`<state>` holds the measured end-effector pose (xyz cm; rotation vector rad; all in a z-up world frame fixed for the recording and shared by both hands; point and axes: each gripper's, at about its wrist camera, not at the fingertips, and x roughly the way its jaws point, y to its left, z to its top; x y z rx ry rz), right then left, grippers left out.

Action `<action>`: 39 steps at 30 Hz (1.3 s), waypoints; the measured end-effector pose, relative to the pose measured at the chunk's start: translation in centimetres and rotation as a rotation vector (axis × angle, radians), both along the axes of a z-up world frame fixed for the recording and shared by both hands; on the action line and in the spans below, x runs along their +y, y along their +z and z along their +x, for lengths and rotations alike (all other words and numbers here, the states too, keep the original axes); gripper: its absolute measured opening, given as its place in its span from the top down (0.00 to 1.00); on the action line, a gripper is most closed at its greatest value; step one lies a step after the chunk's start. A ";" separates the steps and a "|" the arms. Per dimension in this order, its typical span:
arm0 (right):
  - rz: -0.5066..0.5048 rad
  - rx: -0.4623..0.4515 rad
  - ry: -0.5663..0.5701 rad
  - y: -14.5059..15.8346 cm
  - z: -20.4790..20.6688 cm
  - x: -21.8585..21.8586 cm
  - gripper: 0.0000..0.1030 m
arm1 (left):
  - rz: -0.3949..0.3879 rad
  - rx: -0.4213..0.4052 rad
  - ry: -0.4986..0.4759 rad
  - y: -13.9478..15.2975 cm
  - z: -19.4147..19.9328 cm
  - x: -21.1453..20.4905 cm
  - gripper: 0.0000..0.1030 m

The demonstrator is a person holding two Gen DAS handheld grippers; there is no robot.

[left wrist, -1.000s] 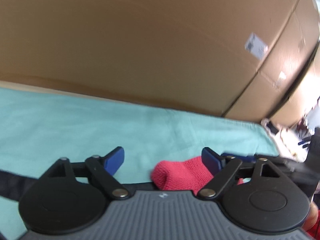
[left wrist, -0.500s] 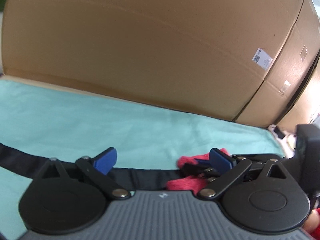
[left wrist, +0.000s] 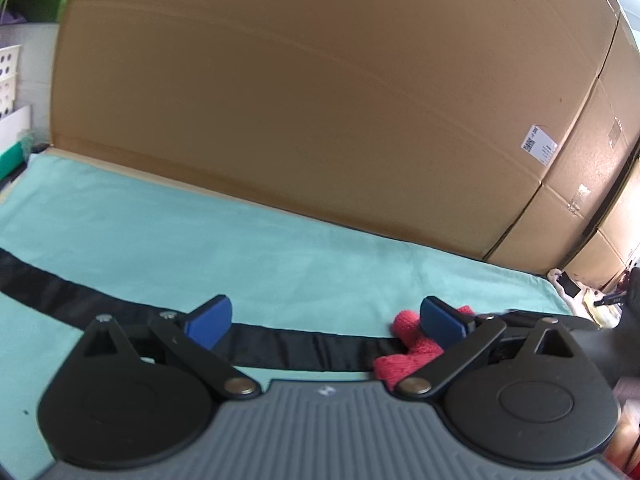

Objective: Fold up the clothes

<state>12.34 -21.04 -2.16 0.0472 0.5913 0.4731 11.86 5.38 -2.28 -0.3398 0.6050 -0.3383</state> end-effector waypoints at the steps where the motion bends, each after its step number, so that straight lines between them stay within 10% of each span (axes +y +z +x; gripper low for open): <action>1: 0.029 0.022 -0.023 0.1 0.3 -0.9 0.78 | -0.005 0.002 0.005 0.0 0.0 0.1 0.02; 8: -0.146 0.082 -0.022 -1.7 2.1 2.5 0.91 | 0.020 -0.013 -0.041 0.9 -0.8 -1.6 0.02; 15: -0.070 0.150 0.011 -1.1 -0.5 -2.3 0.78 | 0.091 -0.021 -0.111 1.1 -4.0 -3.8 0.01; 23: 0.093 0.023 -0.031 0.2 -6.9 -6.9 0.67 | 0.156 -0.008 -0.207 -0.7 -6.3 -9.2 0.01; 28: -0.003 0.072 -0.072 -1.8 -7.3 -6.9 0.72 | 0.431 0.034 -0.163 -3.3 -6.8 -11.5 0.01; 39: 0.009 0.014 -0.011 -0.9 -11.8 -9.1 0.71 | 0.533 -0.024 -0.137 -3.1 -10.4 -8.3 0.01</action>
